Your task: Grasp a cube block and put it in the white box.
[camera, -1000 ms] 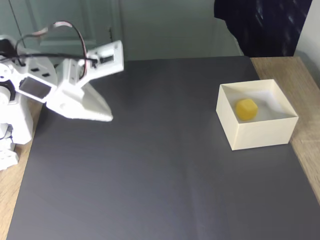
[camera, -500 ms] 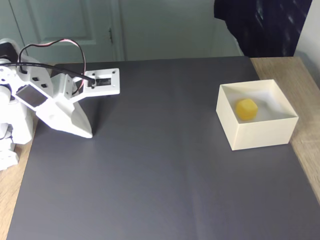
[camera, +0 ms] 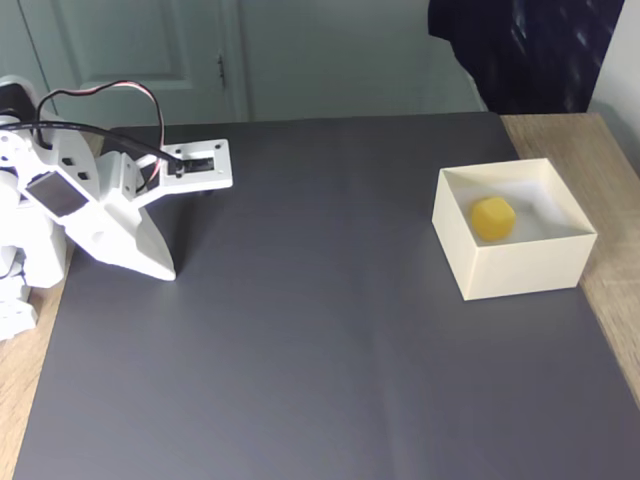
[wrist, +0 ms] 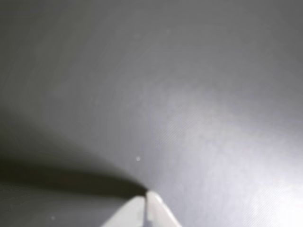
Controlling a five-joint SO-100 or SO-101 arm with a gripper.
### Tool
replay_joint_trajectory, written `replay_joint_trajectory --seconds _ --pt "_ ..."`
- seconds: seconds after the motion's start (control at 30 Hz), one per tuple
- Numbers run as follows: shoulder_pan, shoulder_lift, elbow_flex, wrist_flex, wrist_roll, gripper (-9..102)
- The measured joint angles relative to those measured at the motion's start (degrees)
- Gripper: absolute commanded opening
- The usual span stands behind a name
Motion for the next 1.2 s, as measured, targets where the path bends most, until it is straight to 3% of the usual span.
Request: replay_joint_trajectory --seconds 1.2 --pt "0.4 0.0 0.0 0.5 -4.0 1"
